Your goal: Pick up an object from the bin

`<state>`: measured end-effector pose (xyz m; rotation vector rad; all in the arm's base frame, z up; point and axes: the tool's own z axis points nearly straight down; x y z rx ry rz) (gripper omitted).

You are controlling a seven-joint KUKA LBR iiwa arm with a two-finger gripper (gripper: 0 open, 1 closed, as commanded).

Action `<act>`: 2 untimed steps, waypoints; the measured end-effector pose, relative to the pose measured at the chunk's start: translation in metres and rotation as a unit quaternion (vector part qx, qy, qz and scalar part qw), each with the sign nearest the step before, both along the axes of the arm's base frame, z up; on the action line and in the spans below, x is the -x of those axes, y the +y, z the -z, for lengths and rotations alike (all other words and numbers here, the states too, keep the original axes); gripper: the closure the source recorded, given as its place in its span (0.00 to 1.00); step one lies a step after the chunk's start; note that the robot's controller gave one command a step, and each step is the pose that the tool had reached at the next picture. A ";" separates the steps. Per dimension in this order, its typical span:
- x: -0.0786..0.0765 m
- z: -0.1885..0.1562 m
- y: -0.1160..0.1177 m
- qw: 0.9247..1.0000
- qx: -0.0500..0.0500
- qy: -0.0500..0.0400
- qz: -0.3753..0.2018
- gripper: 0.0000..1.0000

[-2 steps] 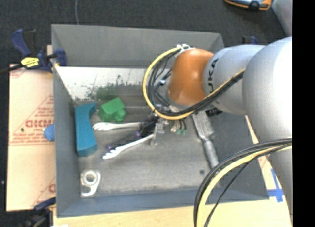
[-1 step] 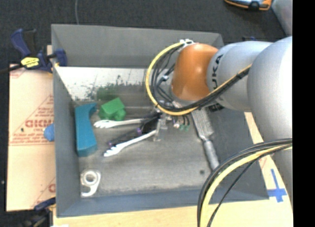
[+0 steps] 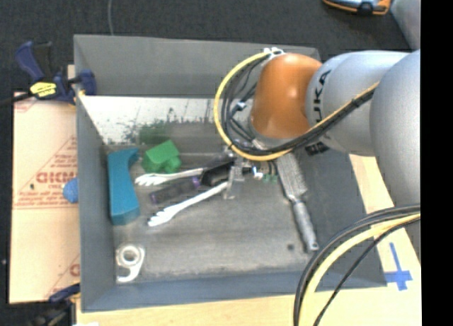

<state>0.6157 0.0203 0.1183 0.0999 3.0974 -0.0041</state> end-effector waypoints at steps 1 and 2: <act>0.002 0.009 -0.003 1.000 0.000 0.001 0.003 1.00; 0.015 0.025 -0.009 1.000 -0.001 0.000 0.021 1.00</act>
Offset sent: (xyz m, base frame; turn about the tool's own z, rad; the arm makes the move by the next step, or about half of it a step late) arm -0.0384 -0.0182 -0.0453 0.1068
